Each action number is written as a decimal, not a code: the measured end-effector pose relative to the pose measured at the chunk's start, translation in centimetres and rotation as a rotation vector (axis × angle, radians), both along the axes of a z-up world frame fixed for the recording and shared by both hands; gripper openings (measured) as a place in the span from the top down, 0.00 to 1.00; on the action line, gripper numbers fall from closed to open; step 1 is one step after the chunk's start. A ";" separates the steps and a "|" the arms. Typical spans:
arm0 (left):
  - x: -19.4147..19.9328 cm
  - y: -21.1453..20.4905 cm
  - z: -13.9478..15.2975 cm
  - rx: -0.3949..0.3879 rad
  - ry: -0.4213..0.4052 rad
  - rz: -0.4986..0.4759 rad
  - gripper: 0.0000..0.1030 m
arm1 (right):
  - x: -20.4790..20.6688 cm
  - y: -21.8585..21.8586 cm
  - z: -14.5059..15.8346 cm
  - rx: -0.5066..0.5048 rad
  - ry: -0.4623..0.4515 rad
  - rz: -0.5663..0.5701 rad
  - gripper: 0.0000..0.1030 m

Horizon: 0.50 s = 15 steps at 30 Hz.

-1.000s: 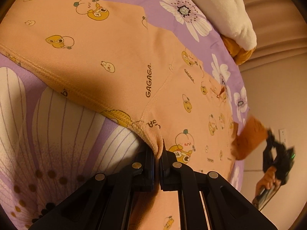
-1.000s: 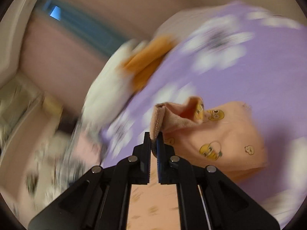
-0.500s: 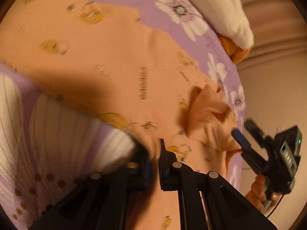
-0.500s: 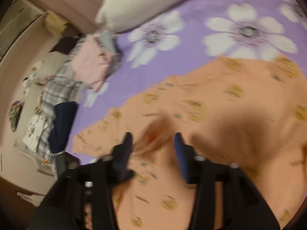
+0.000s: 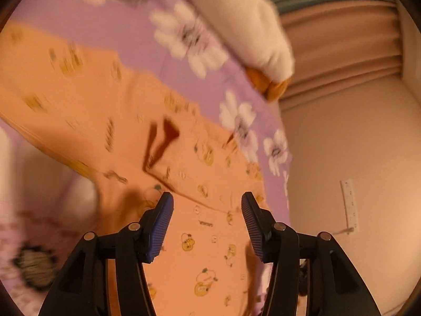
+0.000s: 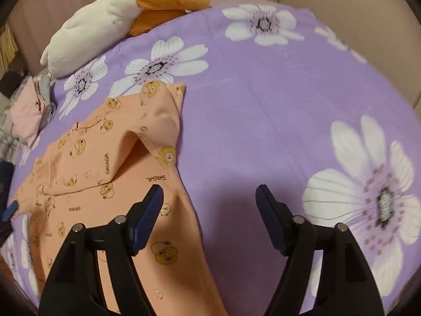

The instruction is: Fold small clothes

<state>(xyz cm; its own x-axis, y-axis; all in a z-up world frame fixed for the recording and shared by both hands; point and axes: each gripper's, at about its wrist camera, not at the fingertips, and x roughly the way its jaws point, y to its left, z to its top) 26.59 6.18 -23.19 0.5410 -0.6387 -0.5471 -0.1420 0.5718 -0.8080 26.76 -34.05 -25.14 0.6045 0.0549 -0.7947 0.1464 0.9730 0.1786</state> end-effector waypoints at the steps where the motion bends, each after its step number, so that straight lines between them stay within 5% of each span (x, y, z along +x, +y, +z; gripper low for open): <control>1: 1.1 -1.0 -1.7 0.008 0.061 -0.024 0.50 | 0.2 0.0 -0.4 0.015 0.009 -0.012 0.31; 4: 3.2 -3.1 -4.5 0.099 0.127 -0.030 0.51 | 1.1 1.8 -0.6 -0.027 -0.007 0.047 0.31; 6: 4.0 -3.3 -4.0 0.123 0.040 0.062 0.53 | 1.4 3.3 -0.6 -0.163 -0.032 0.076 0.31; 8: 5.6 -3.5 -3.4 0.219 0.043 0.116 0.84 | 1.9 4.1 -1.3 -0.247 -0.025 0.124 0.33; 11: 7.0 -3.9 -3.2 0.354 0.042 0.148 0.93 | 2.6 3.5 -1.8 -0.191 -0.043 0.129 0.33; 15: 5.8 -3.8 -1.8 0.508 -0.038 0.227 0.94 | 4.2 3.0 -1.8 -0.157 -0.057 0.092 0.64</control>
